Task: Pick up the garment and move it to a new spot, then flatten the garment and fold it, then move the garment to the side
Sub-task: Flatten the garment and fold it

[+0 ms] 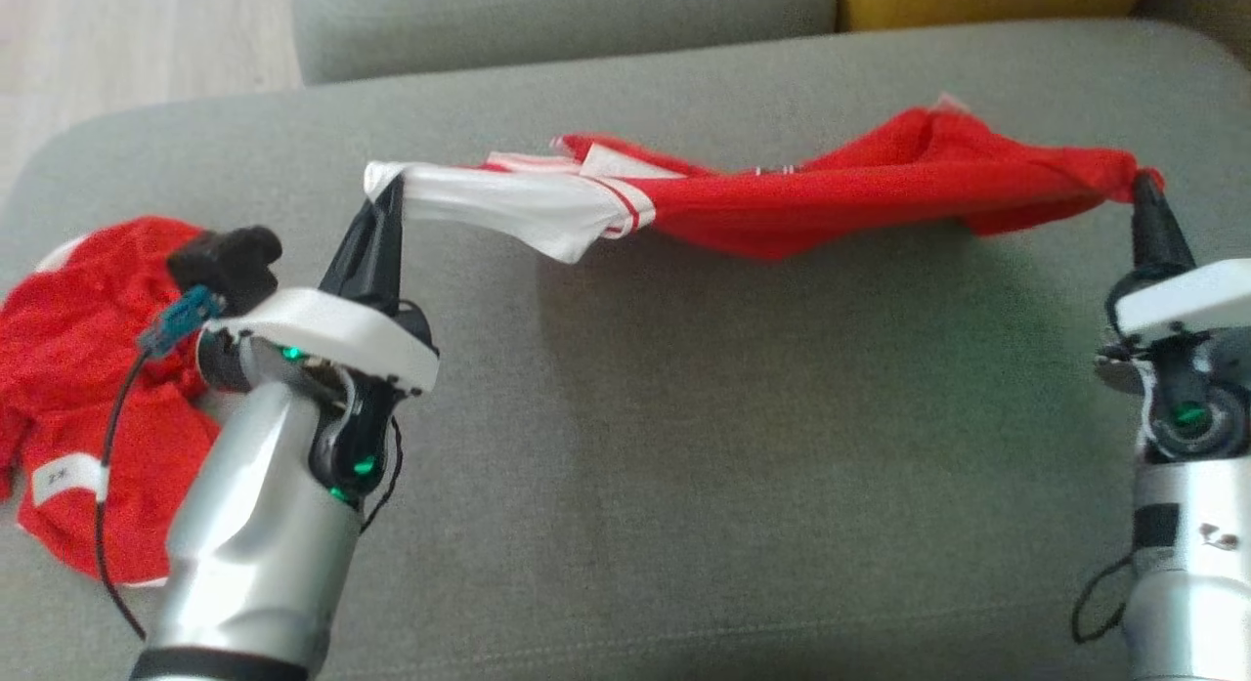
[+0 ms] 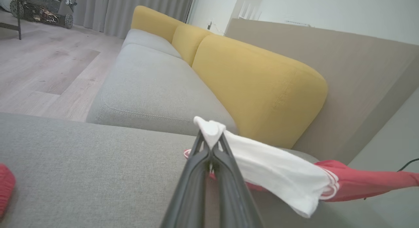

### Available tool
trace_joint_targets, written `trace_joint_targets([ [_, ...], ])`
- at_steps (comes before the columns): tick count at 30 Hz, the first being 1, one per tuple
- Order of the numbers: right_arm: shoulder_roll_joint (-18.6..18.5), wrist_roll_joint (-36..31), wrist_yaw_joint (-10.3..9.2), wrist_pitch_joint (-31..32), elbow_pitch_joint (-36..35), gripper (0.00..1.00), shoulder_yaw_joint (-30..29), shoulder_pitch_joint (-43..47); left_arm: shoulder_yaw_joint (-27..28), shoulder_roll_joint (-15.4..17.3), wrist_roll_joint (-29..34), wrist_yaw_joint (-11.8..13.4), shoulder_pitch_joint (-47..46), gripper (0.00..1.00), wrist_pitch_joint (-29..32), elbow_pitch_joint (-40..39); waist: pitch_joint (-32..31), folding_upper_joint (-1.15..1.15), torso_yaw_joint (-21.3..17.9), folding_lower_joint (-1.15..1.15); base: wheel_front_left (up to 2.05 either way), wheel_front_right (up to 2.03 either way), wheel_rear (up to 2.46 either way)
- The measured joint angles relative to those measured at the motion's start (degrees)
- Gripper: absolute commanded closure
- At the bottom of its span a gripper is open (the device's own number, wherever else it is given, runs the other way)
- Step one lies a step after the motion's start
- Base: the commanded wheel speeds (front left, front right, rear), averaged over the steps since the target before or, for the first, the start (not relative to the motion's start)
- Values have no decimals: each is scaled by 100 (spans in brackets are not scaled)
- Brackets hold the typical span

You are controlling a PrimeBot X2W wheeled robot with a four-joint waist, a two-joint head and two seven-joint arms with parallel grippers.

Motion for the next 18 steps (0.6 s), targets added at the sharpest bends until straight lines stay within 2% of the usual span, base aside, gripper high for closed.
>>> trace_joint_targets([
  [4, 21, 620, 0, 455, -12, 100, -333, 0, 124, -8, -283, 10, 305, 100, 197, -482, -267, 0, 61, 0, 0, 0, 0],
  [7, 23, 641, 0, 605, -180, 100, -237, -37, 183, -14, -436, 110, 399, 100, 381, -981, -465, 0, 102, 0, 0, 0, 0],
  [13, 22, -509, 0, 837, -1160, 100, -21, -318, 301, -11, -511, 402, 354, 100, 649, -2153, -761, 0, 196, 0, 0, 0, 0],
  [18, 19, -820, 0, 1139, -1577, 100, -201, -665, 300, -14, -511, 614, 220, 100, 816, -2772, -964, 0, 252, 0, 0, 0, 0],
])
